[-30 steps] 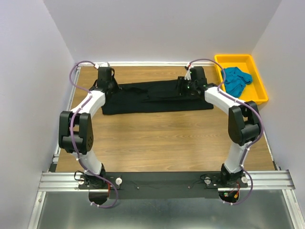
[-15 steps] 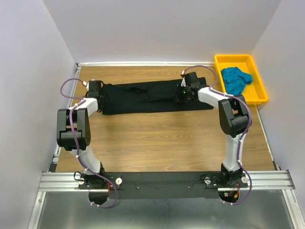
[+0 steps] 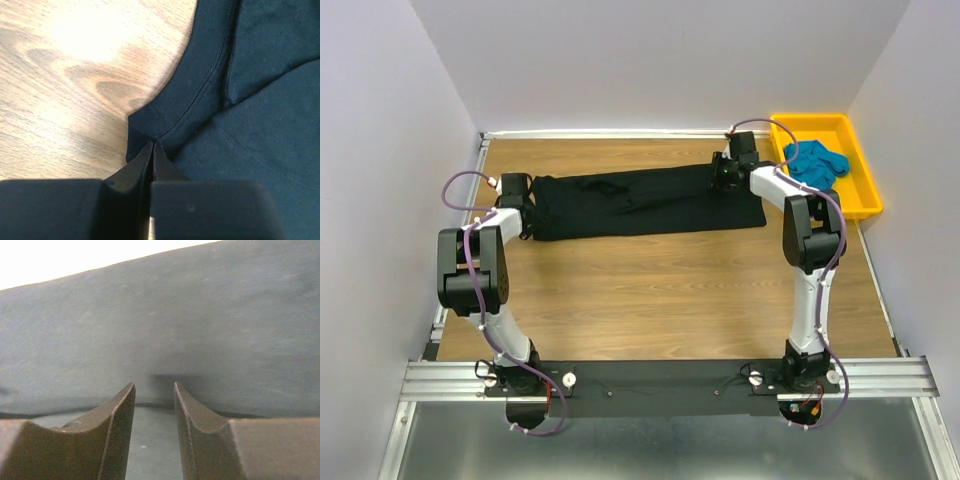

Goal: Fold and stack the t-shirts
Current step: Fold the tshirt

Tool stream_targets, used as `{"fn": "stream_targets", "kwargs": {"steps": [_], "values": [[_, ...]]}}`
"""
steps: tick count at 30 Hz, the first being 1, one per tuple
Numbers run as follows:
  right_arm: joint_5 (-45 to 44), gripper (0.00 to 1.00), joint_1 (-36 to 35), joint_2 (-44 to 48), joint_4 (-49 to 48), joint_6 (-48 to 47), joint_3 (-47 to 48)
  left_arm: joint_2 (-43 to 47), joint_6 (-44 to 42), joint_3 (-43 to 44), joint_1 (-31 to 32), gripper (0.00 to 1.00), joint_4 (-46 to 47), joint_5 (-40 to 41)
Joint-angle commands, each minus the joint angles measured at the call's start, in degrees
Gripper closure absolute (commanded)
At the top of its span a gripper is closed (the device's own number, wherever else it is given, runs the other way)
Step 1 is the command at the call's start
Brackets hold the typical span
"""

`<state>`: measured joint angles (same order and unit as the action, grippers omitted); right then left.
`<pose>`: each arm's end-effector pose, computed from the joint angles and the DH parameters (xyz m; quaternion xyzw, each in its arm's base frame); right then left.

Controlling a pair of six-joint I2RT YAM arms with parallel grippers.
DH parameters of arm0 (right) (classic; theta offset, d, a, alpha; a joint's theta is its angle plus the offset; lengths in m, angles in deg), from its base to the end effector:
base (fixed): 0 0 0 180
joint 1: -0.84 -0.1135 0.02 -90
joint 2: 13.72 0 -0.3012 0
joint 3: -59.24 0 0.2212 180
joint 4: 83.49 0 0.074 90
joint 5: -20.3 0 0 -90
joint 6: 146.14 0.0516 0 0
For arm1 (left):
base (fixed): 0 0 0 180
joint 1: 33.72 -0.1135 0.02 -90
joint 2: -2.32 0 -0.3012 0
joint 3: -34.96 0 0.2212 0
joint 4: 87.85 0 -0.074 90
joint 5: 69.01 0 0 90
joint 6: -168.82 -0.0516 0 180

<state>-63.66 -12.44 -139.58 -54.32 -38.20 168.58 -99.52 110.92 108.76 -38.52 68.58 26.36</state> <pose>0.4815 0.1192 0.2050 0.0177 0.9249 0.1483 0.3496 0.3532 0.0345 0.2060 -0.3132 0.8900 -0.0345 0.3296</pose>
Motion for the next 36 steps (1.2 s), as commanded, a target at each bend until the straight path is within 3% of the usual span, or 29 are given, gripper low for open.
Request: {"fn": "stream_targets", "kwargs": {"steps": [1, 5, 11, 12, 14, 16, 17, 24, 36], "values": [[-1.39, 0.55, 1.15, 3.68, 1.33, -0.79, -0.43, 3.83, 0.25, 0.65, -0.56, 0.85, -1.39, 1.58], [-0.42, 0.53, 2.02, 9.49, 1.42, -0.54, -6.31, 8.14, 0.42, 1.52, -0.39, 0.66, -2.36, 0.97], [2.57, 0.51, 6.15, 17.31, 1.33, 4.65, -18.00, 11.40, 0.07, 2.41, 1.10, 0.48, -1.83, -2.63], [2.66, 0.51, 6.68, 18.01, 1.16, 5.79, -19.41, 10.97, -0.02, 2.32, 1.19, 0.40, -1.57, -4.29], [1.79, 0.51, 8.18, 19.51, 1.16, 6.41, -22.39, 9.12, 0.16, 2.58, 1.28, 0.39, -1.04, -5.02], [0.73, 0.51, 10.01, 20.22, 1.07, 7.38, -23.99, 6.75, 0.42, 2.76, 1.37, 0.47, -0.78, -6.77], [0.38, 0.51, 10.72, 20.65, 0.98, 7.55, -25.39, 5.87, 0.60, 2.76, 1.37, 0.57, -0.60, -6.86], [-1.03, 0.52, 14.94, 21.01, -0.51, 8.96, -30.31, -0.46, 1.48, 1.71, 1.37, 0.99, -0.60, -5.81], [1.06, 0.52, 21.89, 28.73, -0.25, 12.92, -41.83, 2.78, 1.48, -8.84, -4.77, 1.00, -4.38, 1.58]]}}
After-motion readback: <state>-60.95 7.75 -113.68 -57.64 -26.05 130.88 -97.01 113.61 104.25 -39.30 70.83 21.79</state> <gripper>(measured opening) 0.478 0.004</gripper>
